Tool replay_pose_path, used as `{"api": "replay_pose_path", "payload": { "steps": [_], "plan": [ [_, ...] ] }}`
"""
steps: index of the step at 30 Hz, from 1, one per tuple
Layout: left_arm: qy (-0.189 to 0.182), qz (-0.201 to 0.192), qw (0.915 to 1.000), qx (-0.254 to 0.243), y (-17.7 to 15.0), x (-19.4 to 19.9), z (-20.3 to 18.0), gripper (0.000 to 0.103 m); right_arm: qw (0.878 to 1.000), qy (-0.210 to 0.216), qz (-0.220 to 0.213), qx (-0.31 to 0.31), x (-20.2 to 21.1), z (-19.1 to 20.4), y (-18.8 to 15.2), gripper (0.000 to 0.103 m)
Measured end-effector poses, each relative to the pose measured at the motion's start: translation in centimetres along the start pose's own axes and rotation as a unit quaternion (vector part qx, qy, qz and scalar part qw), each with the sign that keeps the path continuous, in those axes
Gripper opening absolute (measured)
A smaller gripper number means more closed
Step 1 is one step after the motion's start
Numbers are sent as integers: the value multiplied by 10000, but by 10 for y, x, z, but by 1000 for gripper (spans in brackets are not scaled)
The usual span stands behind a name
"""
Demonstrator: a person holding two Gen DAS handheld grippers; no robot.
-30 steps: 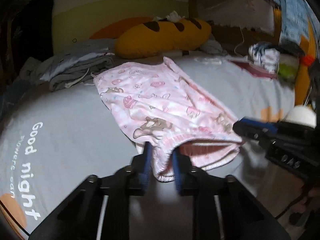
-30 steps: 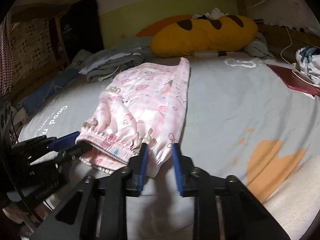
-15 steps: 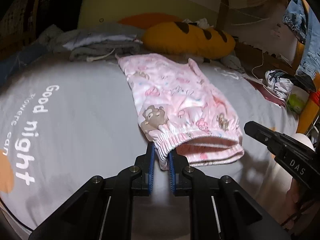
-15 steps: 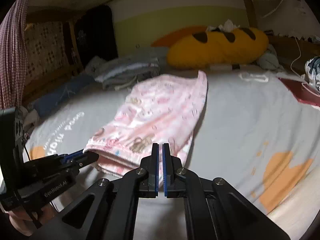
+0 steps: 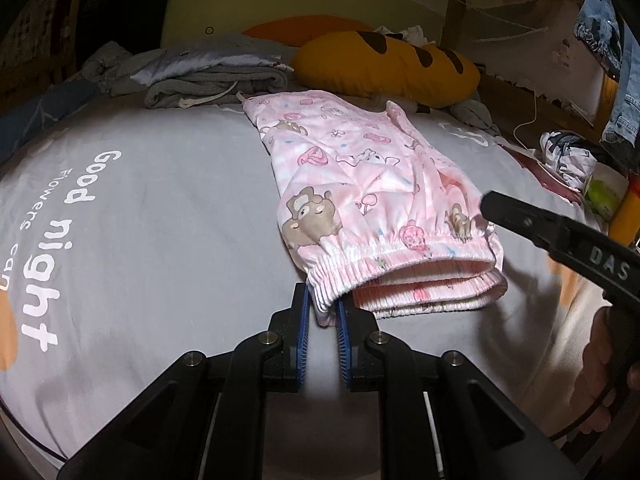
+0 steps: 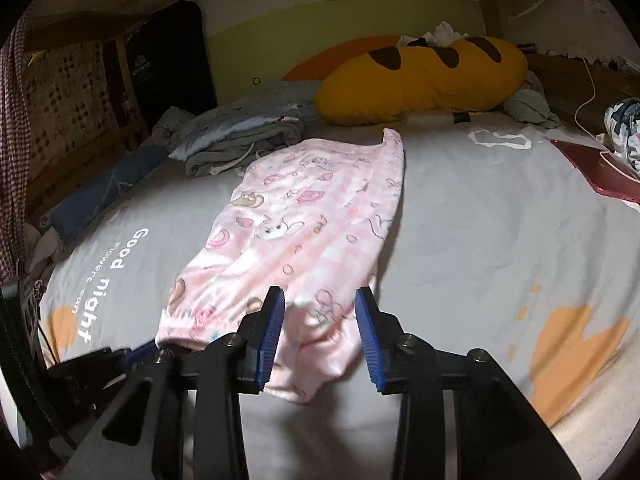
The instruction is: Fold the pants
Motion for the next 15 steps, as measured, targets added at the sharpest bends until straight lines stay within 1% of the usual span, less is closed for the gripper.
{"api": "replay_pose_path", "payload": {
  "steps": [3,6,7,8,10,12,15],
  "plan": [
    [-24,-1,10000,29,0,0,0,13,9999,-114,24,40,-7,2,1,36],
    [-40,2,10000,40,0,0,0,13,9995,-246,-87,163,-7,1,1,20],
    [-51,7,10000,52,0,0,0,13,9991,-326,-129,230,-5,-1,1,10],
    [-59,12,10000,60,0,0,0,13,9990,-335,-139,248,-3,-2,1,5],
    [-71,24,9999,79,0,0,0,13,9992,-282,-206,188,2,-7,1,3],
    [-98,37,9999,112,0,0,1,13,9991,-334,-222,149,10,-11,0,2],
    [-100,36,9999,103,0,0,1,13,9987,-386,-219,261,16,-12,-2,2]
  ]
}}
Point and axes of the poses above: each gripper's, at about its wrist camera, not at the fingertips, and x roughly against the way its jaws point, z to its left, y to its top, the point moved 10 cm from there along -x, roughly the way its jaws point, and after that the axes turned 2 degrees about y, right-handed, at the moved point
